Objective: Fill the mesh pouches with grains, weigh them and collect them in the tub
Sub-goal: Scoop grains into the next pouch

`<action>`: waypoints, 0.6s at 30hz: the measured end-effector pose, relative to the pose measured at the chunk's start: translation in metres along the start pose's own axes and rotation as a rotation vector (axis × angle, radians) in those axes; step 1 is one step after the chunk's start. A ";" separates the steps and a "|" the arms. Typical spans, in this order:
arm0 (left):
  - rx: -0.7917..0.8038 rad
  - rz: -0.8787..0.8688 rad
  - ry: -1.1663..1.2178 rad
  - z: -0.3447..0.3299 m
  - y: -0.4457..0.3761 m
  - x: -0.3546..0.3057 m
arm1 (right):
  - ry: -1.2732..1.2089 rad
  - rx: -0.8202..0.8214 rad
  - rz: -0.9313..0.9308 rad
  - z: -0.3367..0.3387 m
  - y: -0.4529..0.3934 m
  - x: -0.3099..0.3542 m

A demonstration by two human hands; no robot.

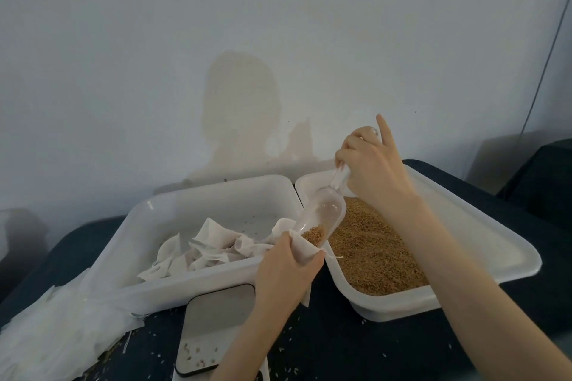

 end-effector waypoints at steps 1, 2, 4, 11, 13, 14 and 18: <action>-0.007 0.005 -0.006 -0.001 -0.001 0.000 | 0.003 -0.057 0.014 0.004 0.000 0.002; -0.014 0.011 -0.013 -0.001 -0.001 -0.001 | 0.014 -0.114 0.031 0.007 0.000 0.005; -0.029 0.017 -0.009 -0.003 -0.002 -0.002 | 0.039 -0.226 0.075 0.015 0.000 0.010; -0.034 0.014 0.024 -0.005 -0.003 -0.007 | -0.014 -0.505 0.215 0.029 0.004 0.023; -0.023 0.016 0.007 -0.003 -0.003 -0.007 | -0.014 -0.511 0.204 0.026 0.005 0.022; -0.022 0.014 -0.007 -0.002 -0.003 -0.007 | -0.015 -0.505 0.186 0.024 0.006 0.020; -0.008 0.017 -0.051 0.002 -0.003 -0.006 | -0.028 -0.409 0.105 0.008 0.008 0.012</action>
Point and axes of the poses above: each hand's wrist, its own y-axis away from the middle knuckle, its own z-axis out of the back of the hand, x = y × z, the point moved 3 cm from there along -y, towards the middle knuckle, and after that the axes turned 11 degrees about -z, right-handed, at the moved point
